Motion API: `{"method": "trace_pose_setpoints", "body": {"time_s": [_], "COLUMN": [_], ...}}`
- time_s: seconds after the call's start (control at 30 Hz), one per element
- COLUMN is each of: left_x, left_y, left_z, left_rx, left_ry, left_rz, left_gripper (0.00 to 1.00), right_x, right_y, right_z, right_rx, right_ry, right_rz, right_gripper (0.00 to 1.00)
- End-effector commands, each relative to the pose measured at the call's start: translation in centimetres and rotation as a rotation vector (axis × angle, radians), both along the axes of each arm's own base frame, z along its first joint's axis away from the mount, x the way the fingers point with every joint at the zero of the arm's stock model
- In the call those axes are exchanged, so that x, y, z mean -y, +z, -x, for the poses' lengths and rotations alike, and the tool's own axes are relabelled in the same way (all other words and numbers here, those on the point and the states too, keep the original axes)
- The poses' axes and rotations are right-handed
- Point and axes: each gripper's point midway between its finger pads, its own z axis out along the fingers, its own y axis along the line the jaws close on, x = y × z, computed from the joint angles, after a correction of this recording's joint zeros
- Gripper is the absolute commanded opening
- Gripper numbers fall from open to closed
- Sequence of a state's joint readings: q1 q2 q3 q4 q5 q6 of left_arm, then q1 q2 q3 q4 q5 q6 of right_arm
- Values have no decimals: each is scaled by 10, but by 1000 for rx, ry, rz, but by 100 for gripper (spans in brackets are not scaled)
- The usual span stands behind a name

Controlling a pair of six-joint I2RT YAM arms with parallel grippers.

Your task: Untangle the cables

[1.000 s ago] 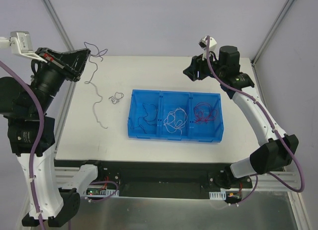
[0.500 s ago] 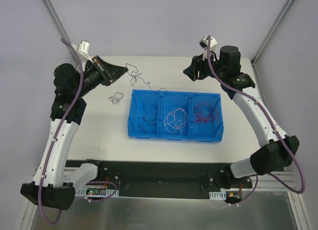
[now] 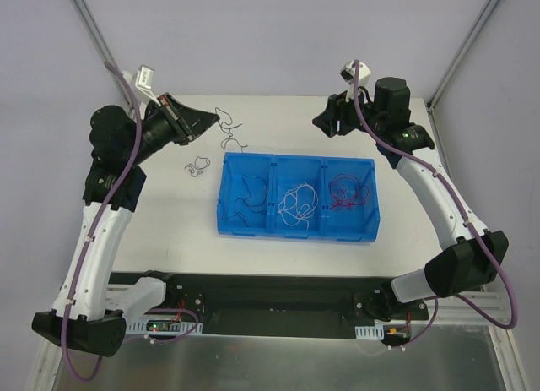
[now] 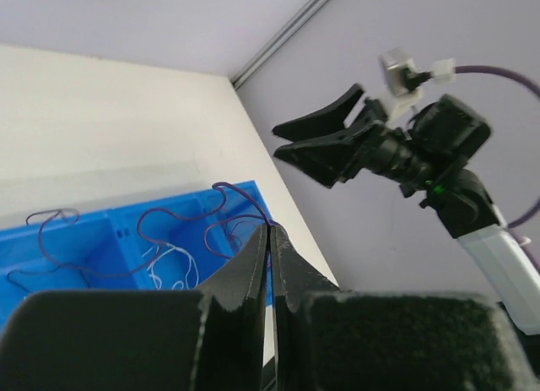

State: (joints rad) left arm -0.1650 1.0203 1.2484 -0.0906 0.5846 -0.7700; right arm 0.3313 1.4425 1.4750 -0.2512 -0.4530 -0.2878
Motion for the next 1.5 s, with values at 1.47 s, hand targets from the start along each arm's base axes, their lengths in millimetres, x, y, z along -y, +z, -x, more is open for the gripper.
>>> {"method": "trace_pose_setpoints", "body": {"time_s": [1.47], "left_x": [-4], "left_y": [180], "left_z": [89], "left_rx": [465], "left_ry": [-65], "left_rz": [84], "left_gripper": [0], "right_x": [-12], "right_y": [19], "right_z": [2], "right_rx": [9], "right_ry": [55], "right_rz": [-69], "right_gripper": [55]}}
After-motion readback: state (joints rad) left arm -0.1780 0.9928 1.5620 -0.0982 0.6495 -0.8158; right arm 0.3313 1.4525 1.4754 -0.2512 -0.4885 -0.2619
